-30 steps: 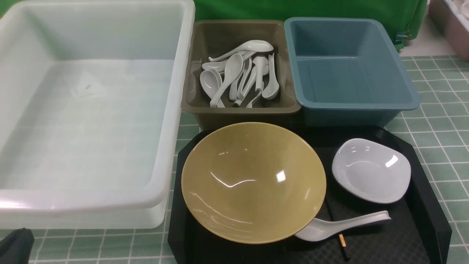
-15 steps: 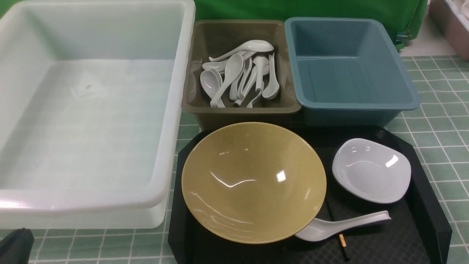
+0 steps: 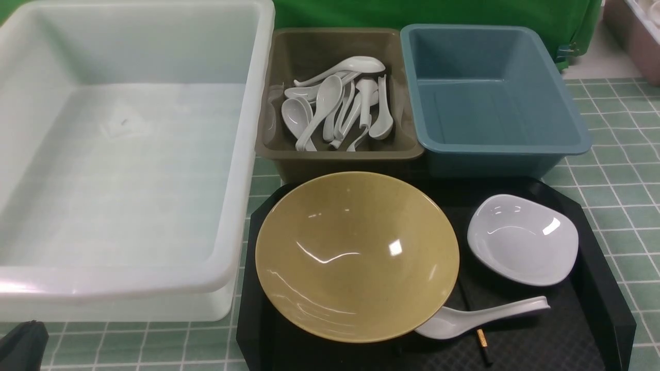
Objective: On blue table put chopsticks spoon bowls plates into blue grey white boxes.
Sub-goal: 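Grasp the large bowl on the tray by its rim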
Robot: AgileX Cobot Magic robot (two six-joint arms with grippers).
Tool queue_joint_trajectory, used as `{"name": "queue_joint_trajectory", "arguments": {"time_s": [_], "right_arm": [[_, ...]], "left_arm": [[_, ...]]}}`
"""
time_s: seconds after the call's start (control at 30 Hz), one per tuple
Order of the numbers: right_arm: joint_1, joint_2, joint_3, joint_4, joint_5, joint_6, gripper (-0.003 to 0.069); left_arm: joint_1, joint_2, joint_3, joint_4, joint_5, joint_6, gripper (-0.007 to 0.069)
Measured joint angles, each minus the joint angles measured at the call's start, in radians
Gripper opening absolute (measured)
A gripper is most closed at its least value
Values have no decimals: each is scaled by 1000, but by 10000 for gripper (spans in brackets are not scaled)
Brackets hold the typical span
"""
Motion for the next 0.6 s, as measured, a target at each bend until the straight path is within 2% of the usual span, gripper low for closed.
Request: {"name": "queue_joint_trajectory", "arguments": {"time_s": [0.33, 0.5, 0.53, 0.6], "right_arm": [[0, 0, 3, 0, -37, 0, 104], [0, 0, 5, 0, -298, -2, 111], [0, 0, 5, 0, -310, -2, 111], [0, 0, 5, 0, -469, -2, 115]], "left_arm": [[0, 0, 0, 4, -30, 0, 1], [0, 0, 1, 4, -281, 1, 1], [0, 0, 1, 4, -293, 1, 1], [0, 0, 1, 4, -456, 5, 1]]}}
